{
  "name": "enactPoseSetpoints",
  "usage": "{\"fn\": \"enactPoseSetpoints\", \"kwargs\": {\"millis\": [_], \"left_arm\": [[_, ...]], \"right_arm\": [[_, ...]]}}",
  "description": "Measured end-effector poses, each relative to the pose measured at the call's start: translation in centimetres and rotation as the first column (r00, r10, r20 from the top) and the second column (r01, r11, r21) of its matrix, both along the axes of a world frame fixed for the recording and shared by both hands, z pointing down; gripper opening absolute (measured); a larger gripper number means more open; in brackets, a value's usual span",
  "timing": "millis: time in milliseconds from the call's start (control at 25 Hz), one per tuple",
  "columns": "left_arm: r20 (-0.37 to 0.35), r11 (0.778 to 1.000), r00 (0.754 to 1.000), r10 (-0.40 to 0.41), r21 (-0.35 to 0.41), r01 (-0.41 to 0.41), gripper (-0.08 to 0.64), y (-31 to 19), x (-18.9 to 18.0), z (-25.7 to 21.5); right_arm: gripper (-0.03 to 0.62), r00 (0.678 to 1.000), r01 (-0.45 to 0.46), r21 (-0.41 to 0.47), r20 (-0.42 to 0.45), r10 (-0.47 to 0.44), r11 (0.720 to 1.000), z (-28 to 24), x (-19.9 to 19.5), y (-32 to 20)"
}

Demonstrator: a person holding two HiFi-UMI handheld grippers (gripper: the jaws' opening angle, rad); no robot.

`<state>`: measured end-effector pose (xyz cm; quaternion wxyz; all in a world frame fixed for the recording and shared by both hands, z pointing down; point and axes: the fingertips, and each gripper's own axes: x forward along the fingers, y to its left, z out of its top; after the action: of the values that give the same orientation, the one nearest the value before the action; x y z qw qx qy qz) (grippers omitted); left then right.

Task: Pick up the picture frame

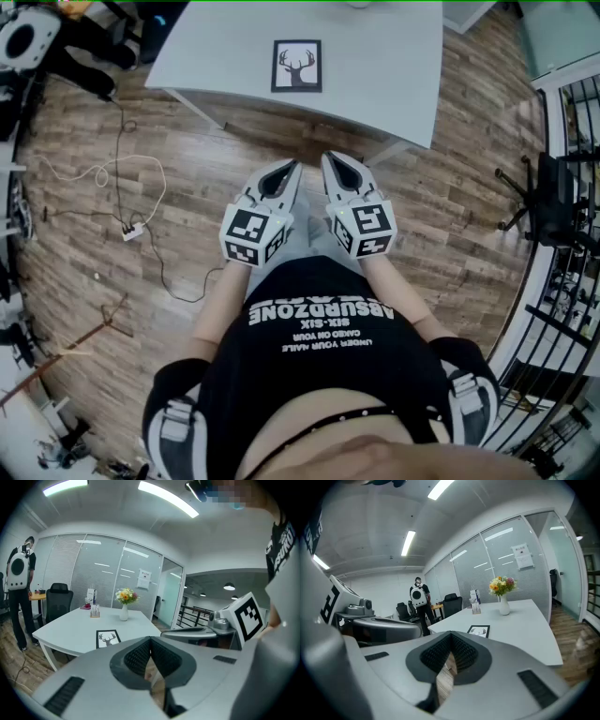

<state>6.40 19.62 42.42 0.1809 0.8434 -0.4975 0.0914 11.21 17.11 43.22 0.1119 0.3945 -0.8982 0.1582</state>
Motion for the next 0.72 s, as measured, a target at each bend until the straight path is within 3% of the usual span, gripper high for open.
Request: {"fn": "enactPoseSetpoints", "kwargs": {"millis": [320,720], "left_arm": [[-0.012,0.999,0.999,-0.044,-0.023,0.044,0.015,-3.1,-1.5,0.9],[-0.006,0.997,0.998,-0.058,-0.046,0.058,0.015,-11.4,-3.6,2.6]], "right_arm": [[0.015,1.0,0.0,-0.009,-0.023,-0.001,1.0,0.8,-0.7,-2.0],[0.015,0.999,-0.045,-0.017,-0.012,0.045,0.999,1.2,-0.6,-10.2]]}}
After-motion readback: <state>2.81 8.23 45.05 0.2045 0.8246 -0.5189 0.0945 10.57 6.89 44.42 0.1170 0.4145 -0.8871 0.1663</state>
